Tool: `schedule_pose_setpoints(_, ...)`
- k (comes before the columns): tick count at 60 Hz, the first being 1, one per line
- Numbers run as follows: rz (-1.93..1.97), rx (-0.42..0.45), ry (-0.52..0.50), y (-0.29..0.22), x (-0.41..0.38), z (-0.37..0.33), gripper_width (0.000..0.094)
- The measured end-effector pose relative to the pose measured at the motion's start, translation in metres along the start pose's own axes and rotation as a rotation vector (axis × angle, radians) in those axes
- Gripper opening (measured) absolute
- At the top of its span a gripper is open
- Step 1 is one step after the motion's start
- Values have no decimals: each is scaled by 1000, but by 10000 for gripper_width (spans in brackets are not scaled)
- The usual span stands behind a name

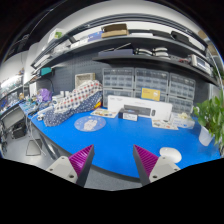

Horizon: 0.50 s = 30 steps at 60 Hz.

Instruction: Arrange mouse

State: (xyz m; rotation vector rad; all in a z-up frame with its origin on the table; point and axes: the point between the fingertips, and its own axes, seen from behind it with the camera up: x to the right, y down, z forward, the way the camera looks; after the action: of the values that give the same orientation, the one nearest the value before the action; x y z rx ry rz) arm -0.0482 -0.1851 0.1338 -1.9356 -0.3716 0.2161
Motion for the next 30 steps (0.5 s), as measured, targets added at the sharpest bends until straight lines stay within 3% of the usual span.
schedule_pose_setpoints(17, 73, -147, 138, 94, 86, -10, 783)
schedule_pose_setpoints(30, 111, -196, 285, 122, 181, -4, 783)
